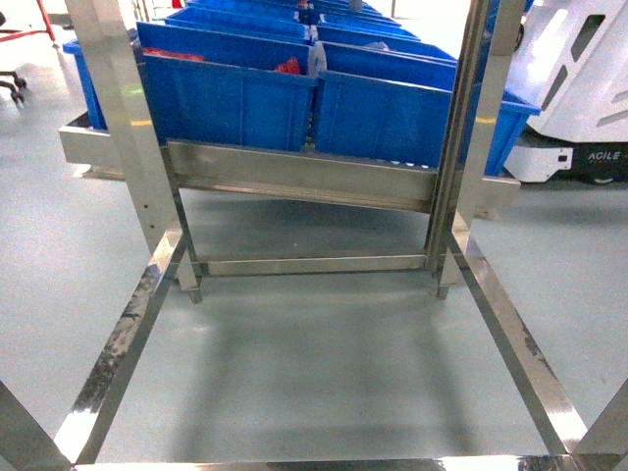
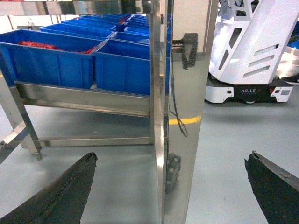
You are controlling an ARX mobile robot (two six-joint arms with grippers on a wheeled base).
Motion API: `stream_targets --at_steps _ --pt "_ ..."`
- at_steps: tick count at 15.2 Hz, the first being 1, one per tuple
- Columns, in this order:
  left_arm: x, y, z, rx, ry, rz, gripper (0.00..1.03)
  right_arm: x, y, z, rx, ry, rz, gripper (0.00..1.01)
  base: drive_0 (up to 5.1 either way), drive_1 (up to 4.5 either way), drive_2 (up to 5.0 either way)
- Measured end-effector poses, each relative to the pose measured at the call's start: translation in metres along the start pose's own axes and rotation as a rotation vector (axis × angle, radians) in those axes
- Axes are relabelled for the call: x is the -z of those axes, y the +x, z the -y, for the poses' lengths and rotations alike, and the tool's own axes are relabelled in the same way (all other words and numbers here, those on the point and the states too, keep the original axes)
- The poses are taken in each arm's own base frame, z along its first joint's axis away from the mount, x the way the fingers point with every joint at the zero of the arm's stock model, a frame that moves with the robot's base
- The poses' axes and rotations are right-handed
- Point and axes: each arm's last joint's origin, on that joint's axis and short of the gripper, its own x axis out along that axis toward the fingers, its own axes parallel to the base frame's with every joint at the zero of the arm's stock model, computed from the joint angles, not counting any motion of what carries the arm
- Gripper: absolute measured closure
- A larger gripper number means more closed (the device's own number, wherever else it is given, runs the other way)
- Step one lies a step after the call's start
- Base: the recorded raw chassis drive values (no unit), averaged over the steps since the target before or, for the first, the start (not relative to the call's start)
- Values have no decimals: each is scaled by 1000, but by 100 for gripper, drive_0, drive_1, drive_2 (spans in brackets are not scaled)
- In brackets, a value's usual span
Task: Pick capacitor and pack into box
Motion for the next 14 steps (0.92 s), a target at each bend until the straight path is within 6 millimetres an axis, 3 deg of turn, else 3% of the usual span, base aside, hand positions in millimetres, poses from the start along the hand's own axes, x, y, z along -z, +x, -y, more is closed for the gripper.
stream_targets --at_steps 14 --pt "0 0 0 0 0 0 5 0 0 0 0 0 0 3 0 0 0"
